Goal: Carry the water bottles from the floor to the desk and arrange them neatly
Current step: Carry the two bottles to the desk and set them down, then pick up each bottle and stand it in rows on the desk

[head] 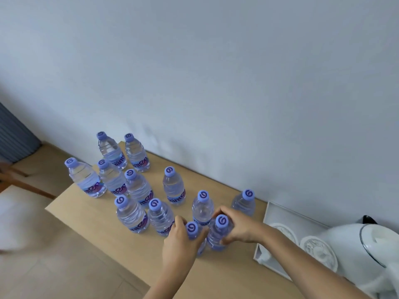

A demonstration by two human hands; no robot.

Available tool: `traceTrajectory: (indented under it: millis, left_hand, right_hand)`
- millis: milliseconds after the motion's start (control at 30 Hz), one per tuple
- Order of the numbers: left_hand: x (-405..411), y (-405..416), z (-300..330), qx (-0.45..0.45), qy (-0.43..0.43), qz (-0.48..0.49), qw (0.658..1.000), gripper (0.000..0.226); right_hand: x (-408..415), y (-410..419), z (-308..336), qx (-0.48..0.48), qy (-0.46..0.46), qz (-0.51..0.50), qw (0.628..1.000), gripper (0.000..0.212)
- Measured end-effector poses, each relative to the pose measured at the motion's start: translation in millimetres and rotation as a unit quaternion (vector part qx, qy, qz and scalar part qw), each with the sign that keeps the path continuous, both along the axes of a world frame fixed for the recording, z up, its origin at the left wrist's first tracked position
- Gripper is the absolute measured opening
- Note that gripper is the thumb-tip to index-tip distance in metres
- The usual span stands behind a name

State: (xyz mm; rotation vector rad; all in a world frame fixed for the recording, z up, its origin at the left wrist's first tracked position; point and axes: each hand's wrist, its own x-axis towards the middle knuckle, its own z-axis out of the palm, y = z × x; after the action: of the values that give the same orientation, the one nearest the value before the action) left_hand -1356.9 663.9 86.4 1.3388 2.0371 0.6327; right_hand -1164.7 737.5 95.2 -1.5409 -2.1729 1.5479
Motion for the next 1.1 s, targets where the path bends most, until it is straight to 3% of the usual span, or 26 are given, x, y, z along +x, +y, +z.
traceTrajectory:
  millis: [167, 400, 667, 900, 1100]
  left_hand:
    - [-16, 5, 15, -0.042, 0.003, -0.070, 0.997, 0.053]
    - [-48, 13, 43, -0.023, -0.021, -0.148, 0.988, 0.057]
    - [-99, 22, 101, 0.107, -0.085, -0.064, 0.989, 0.030]
    - [-159, 21, 128, 0.204, -0.117, 0.016, 0.972, 0.021]
    - [-235, 45, 144, 0.246, -0.137, 0.022, 0.959, 0.025]
  right_hand:
    - [-9, -1, 7, 0.010, -0.026, -0.002, 1.000, 0.058]
    - [-14, 1, 36, 0.072, -0.029, -0.014, 0.997, 0.059]
    - [-51, 13, 93, 0.148, 0.039, 0.000, 0.988, 0.048]
    - [-116, 28, 118, 0.180, 0.075, 0.035, 0.980, 0.043]
    - [-202, 46, 120, 0.188, 0.084, 0.031, 0.978, 0.038]
